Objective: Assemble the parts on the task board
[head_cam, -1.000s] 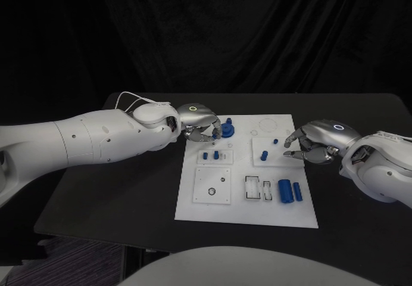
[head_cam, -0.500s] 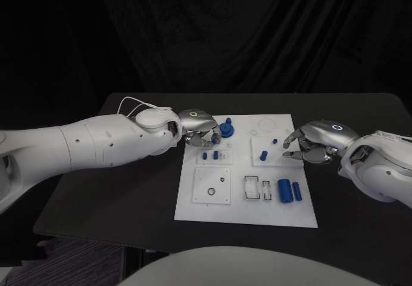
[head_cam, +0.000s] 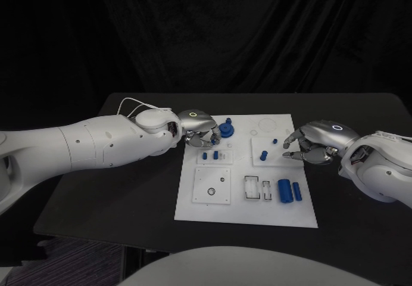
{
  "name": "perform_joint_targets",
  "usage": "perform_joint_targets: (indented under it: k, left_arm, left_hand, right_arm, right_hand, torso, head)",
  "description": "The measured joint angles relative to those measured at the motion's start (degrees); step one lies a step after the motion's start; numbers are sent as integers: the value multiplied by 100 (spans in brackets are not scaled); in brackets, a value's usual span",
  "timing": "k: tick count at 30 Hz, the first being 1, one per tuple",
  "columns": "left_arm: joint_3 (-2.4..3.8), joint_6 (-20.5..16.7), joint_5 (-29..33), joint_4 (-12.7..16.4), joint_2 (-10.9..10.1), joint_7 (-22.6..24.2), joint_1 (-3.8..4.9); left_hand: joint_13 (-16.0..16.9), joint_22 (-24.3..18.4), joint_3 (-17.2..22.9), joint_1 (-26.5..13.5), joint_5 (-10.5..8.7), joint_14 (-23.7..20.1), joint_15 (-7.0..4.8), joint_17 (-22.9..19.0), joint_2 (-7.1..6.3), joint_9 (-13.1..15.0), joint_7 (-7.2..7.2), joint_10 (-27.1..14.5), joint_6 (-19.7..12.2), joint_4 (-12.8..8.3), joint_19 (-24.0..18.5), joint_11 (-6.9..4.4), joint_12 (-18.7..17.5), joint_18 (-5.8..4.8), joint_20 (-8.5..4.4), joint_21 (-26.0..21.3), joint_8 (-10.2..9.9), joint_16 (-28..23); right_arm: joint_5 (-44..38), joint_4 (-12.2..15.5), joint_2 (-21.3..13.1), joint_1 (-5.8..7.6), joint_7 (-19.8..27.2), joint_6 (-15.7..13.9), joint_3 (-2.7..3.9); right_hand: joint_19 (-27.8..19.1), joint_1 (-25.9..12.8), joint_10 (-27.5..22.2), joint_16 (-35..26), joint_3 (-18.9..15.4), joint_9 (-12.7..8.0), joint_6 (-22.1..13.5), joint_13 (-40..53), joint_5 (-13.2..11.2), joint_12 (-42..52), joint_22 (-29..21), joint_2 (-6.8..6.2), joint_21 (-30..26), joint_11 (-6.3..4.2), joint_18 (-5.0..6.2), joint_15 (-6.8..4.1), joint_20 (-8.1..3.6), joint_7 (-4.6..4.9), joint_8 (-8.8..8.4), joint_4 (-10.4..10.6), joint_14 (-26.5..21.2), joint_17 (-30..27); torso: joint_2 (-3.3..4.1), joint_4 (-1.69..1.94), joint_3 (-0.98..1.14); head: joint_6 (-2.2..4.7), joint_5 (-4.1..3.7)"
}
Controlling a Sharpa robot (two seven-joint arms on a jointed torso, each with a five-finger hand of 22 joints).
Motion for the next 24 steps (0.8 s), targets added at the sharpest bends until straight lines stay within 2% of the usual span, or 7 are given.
perform_joint_targets:
  k: [24]
  left_arm:
    - [9, 64, 4, 44, -37, -81, -5]
  left_hand:
    - [-23, 0, 17, 0, 30, -62, 19, -68, 0, -12, -20, 2, -21, -18, -22, -1, -63, 0, -21, -23, -40, -23]
  right_arm:
    - [4, -11, 4, 0, 2, 76, -2]
  right_hand:
    - [0, 0, 0, -23, 0, -10, 0, 0, 0, 0, 4, 0, 0, 0, 0, 0, 0, 0, 0, 0, 0, -7]
  torso:
    - [-4, 4, -3]
  head:
    - [0, -4]
